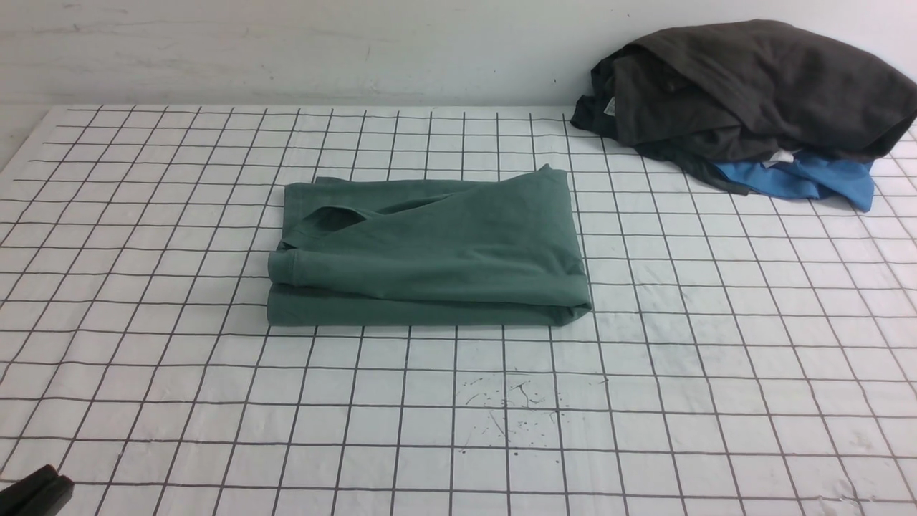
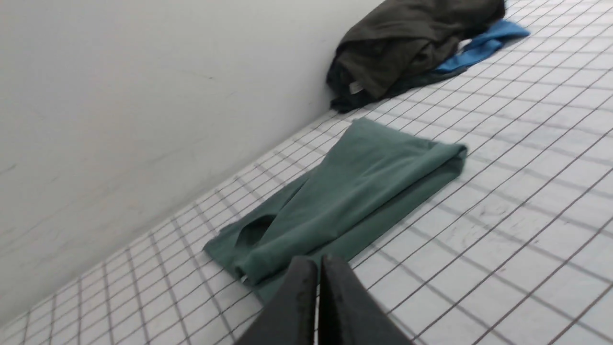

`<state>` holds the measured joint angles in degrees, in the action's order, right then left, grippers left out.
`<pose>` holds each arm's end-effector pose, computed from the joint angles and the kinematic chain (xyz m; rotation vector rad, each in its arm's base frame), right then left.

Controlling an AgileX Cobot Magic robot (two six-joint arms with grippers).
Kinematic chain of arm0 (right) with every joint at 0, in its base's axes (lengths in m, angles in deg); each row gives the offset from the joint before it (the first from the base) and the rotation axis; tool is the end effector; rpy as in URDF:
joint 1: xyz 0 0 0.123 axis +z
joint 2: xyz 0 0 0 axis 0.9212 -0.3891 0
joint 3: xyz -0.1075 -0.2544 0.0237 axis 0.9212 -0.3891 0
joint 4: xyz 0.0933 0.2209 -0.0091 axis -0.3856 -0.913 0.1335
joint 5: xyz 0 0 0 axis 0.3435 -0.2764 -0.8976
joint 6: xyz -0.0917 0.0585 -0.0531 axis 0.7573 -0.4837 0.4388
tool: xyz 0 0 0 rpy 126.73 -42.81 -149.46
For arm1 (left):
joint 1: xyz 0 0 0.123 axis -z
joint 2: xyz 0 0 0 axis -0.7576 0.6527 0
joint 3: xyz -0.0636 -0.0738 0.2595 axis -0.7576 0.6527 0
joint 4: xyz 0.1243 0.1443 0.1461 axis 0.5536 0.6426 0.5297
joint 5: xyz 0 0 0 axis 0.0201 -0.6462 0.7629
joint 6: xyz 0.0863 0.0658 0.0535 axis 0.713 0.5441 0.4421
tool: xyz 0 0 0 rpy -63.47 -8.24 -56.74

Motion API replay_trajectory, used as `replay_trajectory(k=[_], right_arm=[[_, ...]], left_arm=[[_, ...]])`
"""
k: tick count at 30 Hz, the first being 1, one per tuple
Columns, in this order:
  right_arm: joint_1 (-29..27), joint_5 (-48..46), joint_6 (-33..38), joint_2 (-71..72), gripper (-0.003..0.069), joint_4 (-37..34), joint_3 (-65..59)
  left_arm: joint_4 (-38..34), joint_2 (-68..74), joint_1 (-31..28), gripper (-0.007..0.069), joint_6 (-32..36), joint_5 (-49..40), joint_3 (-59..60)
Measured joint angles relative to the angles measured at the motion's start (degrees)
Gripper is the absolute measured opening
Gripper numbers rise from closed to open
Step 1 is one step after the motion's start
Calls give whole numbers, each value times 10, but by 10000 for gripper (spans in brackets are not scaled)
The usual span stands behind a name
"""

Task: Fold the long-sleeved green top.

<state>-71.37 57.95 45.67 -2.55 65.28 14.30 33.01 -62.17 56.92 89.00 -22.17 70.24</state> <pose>0.0779 -0.0060 0.1656 0.0764 1.8480 -0.0494 0.0442 -0.0412 0.2635 0.6312 1.5500 -0.0631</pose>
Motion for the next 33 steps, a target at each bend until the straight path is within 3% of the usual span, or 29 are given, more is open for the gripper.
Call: replay_trajectory(k=[6, 12, 13, 15, 19, 22, 33], right_arm=[[0, -1, 0, 0, -14, 1, 0], [0, -1, 0, 0, -14, 1, 0], [0, -1, 0, 0, -14, 1, 0], [0, -1, 0, 0, -14, 1, 0], [0, -1, 0, 0, -14, 3, 0], [0, -1, 0, 0, -14, 3, 0], [0, -1, 0, 0, -14, 3, 0]], left_arm=[[73, -1, -65, -7, -138, 84, 56], [210, -1, -62, -7, -295, 235, 181], [241, -1, -57, -7, -340, 242, 192], [266, -1, -54, -7, -364, 238, 195], [326, -1, -39, -7, -475, 165, 197], [328, -1, -33, -7, -506, 133, 195], [311, -1, -33, -7, -498, 128, 194]])
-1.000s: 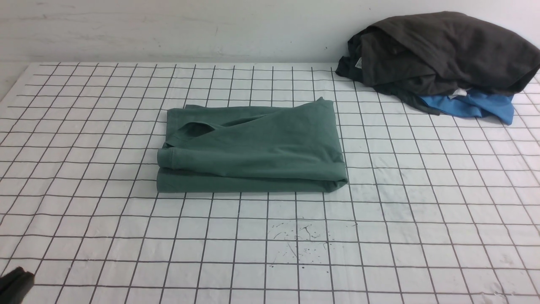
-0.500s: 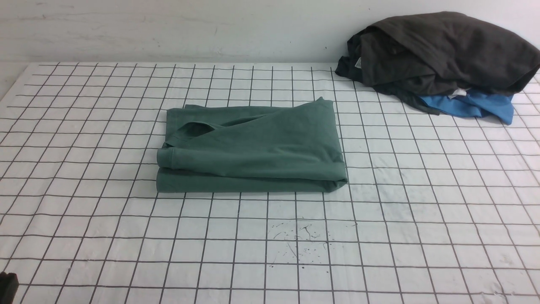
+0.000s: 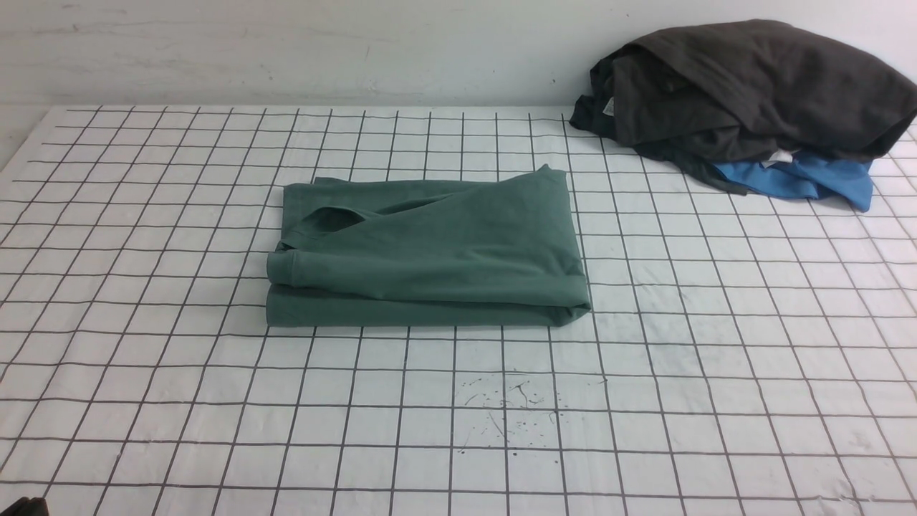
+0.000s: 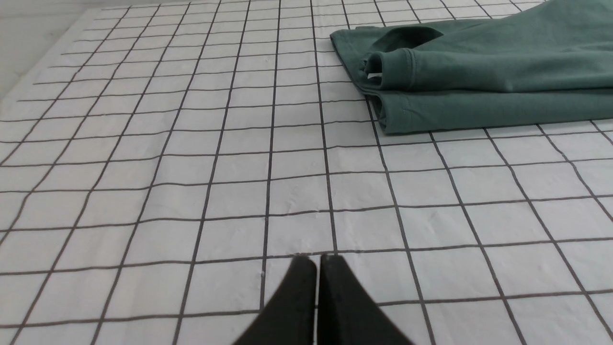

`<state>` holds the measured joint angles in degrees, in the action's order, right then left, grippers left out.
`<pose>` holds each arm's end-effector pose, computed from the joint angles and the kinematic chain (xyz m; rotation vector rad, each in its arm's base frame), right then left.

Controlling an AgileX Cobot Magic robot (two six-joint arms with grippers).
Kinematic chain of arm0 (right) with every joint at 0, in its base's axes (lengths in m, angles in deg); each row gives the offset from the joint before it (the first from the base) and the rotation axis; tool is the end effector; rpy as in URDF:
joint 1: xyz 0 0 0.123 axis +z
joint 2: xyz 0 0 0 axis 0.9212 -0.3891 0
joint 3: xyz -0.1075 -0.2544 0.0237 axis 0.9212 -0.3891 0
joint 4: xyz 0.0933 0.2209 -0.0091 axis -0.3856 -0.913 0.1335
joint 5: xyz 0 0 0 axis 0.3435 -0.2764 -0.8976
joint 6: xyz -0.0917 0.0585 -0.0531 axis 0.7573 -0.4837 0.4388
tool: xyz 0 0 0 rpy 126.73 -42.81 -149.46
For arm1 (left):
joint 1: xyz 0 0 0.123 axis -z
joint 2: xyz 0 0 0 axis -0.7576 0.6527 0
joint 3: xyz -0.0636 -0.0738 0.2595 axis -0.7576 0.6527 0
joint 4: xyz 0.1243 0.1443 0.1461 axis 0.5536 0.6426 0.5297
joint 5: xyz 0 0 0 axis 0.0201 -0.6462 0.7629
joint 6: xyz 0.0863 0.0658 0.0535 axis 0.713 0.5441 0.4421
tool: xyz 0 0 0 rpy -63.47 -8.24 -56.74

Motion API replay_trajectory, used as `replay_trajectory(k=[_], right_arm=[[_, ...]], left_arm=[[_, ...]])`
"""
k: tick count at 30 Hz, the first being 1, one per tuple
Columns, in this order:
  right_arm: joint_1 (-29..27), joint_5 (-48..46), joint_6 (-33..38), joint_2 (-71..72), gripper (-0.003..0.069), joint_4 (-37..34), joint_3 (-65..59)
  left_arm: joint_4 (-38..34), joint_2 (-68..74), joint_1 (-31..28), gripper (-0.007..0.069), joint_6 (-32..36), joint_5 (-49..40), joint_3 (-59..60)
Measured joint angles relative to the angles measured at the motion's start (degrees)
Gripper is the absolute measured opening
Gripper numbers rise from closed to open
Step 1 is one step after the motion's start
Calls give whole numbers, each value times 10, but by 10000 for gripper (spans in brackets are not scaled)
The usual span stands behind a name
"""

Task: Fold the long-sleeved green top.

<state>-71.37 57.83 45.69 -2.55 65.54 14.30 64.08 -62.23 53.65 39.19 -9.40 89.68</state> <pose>0.0778 -0.0062 0.1653 0.0733 1.8503 -0.0541 0.0770 -0.0059 0.1647 0.0432 1.8630 -0.0741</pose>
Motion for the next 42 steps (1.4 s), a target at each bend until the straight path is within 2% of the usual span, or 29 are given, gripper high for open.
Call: replay_trajectory(k=[10, 42], right_arm=[[0, 0, -3, 0, -14, 0, 0], [0, 0, -5, 0, -14, 0, 0]], left_arm=[[-14, 0, 0, -7, 38, 2, 0], [-18, 0, 0, -7, 39, 4, 0]])
